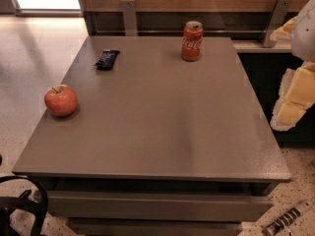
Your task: Move coke can near apple
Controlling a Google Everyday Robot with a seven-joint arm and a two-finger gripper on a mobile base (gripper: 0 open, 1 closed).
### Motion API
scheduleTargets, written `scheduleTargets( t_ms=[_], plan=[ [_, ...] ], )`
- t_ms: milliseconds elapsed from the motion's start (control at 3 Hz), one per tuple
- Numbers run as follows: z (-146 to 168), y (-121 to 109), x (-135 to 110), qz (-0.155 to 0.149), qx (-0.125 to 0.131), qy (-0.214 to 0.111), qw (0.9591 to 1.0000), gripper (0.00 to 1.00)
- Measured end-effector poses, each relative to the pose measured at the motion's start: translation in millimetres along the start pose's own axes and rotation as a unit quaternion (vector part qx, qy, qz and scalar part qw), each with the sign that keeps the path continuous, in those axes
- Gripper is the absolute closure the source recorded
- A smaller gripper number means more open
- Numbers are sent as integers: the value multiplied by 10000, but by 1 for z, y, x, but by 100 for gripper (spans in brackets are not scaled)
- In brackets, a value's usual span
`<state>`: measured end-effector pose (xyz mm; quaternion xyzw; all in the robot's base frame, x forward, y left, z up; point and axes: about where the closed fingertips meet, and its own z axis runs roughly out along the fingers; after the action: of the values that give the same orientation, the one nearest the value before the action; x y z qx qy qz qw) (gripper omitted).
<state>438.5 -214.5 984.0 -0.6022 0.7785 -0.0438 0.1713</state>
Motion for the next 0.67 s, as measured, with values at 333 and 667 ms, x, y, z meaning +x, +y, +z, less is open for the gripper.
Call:
scheduleTargets(
  t_ms=[333, 667],
  plan=[
    [0, 0, 0, 0, 1, 0, 10000, 0],
    [2, -19, 1, 265, 231, -224, 9991, 0]
  ],
)
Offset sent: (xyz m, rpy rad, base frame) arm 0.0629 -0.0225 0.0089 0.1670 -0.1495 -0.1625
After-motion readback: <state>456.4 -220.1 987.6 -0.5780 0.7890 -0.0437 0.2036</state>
